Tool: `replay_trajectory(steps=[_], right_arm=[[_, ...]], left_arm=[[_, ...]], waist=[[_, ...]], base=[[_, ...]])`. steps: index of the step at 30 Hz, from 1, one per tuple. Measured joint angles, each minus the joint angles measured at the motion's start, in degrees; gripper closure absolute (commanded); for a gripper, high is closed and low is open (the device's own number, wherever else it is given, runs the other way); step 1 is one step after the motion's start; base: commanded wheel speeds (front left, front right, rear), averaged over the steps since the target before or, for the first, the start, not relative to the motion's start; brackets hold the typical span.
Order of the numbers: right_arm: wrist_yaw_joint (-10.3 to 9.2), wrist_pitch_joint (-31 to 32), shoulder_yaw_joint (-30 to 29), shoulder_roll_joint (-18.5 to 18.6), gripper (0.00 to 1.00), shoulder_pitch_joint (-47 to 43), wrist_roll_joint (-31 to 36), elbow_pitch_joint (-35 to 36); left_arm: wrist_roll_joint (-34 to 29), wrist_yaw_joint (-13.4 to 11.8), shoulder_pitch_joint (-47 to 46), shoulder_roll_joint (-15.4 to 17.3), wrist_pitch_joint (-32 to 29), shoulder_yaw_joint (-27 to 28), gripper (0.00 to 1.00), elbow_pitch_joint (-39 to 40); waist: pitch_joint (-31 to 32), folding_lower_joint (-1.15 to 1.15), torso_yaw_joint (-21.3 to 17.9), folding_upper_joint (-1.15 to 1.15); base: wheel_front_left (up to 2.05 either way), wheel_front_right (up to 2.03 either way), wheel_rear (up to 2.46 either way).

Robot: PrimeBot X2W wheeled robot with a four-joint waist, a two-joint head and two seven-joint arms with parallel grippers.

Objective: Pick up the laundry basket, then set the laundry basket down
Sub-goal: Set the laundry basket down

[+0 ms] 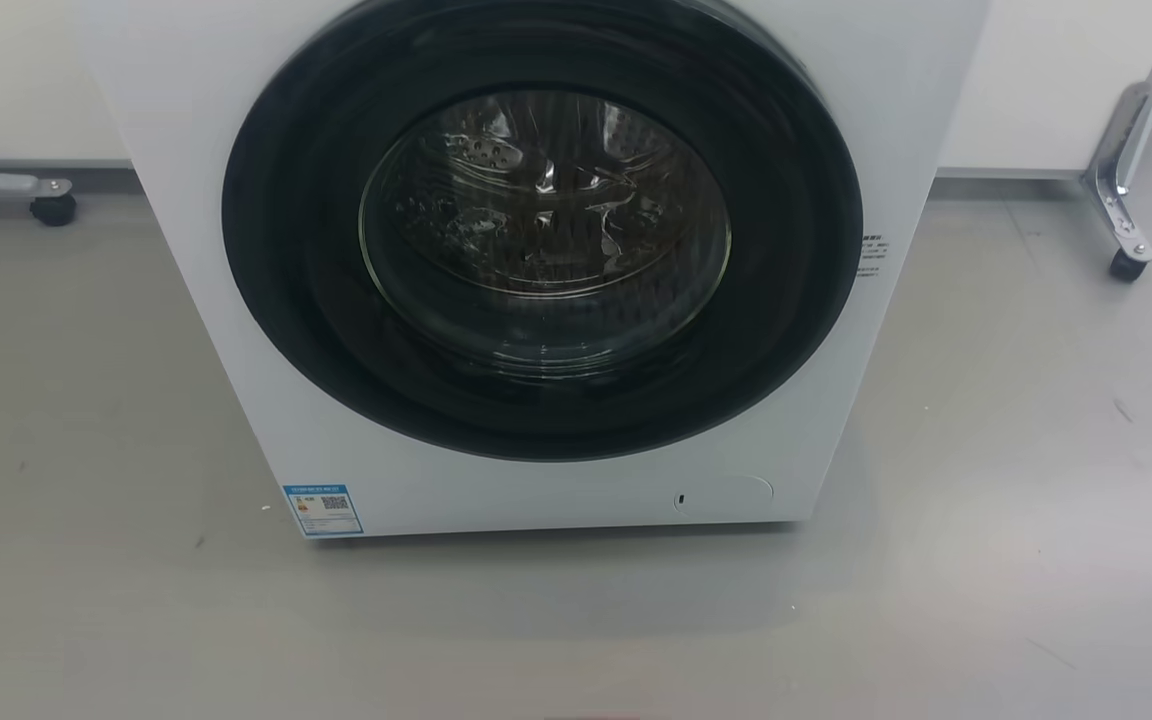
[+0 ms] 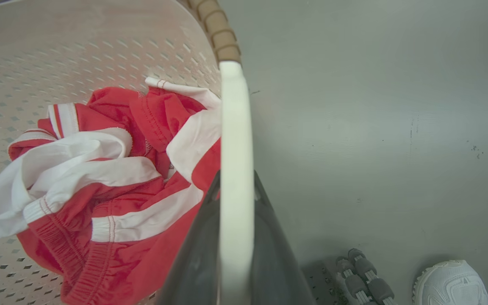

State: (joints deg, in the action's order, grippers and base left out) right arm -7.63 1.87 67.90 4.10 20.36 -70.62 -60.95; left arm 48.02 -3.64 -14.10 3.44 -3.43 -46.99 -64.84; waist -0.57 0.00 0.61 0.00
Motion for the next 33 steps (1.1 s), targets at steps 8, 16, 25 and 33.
replay_trajectory(steps=[8, 16, 25, 33], right_arm=[[-0.01, -0.2, 0.0, 0.2, 1.00, 5.4, 0.0, 0.0], [-0.01, -0.4, -0.2, 0.3, 1.00, 14.0, 0.1, -0.9], [-0.01, -0.9, -0.7, 0.3, 1.00, 21.5, 1.1, -2.4], [0.00, -1.3, -0.7, 0.1, 1.00, 27.4, 2.1, -3.1]], left_arm=[[0.6, -0.7, -4.7, 0.1, 0.0, 0.3, 1.00, 0.3], [0.6, -0.9, -12.0, 0.1, 0.0, 1.5, 1.00, 0.3], [0.4, -0.9, -18.9, 0.3, 0.5, 2.1, 1.00, 0.4], [-0.2, -0.9, -24.3, 0.9, 0.9, 2.5, 1.00, 0.4]], waist=[[-3.1, 0.00, -0.1, 0.00], [-8.6, 0.00, -0.3, 0.00], [-15.2, 0.01, -0.4, 0.01], [-21.6, 0.02, -0.5, 0.01]], base=[[0.00, 0.00, 0.00], [0.00, 0.00, 0.00], [0.00, 0.00, 0.00], [0.00, 0.00, 0.00]])
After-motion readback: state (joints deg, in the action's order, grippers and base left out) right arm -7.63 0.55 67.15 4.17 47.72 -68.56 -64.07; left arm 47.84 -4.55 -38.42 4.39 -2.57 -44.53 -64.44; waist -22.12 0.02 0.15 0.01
